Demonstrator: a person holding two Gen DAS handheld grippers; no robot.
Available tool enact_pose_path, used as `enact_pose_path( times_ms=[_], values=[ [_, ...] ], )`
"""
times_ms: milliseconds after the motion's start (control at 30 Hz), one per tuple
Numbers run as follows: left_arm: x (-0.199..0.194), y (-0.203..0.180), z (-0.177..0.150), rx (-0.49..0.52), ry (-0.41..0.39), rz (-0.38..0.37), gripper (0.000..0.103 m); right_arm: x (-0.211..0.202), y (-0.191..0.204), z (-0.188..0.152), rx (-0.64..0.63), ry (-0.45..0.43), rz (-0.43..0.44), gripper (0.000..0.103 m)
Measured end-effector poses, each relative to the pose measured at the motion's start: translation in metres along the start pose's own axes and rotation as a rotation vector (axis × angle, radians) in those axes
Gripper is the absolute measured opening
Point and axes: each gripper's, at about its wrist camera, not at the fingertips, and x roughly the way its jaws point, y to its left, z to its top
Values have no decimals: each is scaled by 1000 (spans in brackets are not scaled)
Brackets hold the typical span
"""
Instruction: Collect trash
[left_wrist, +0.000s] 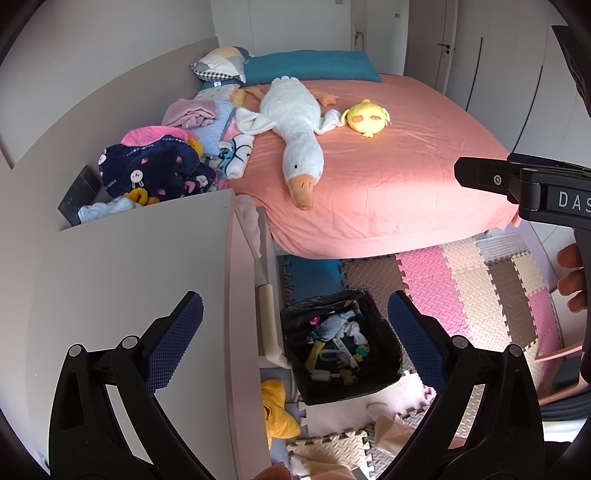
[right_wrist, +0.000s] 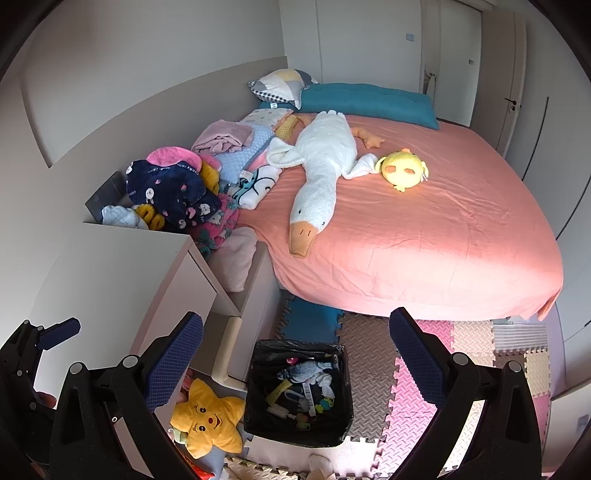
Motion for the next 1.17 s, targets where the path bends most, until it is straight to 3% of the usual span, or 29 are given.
enact_pose_path(
  times_ms=[1167],
  values=[
    [2,3,-3,-26,-14,-26,97,-1,0,0,-1,1,-3,100]
  ],
)
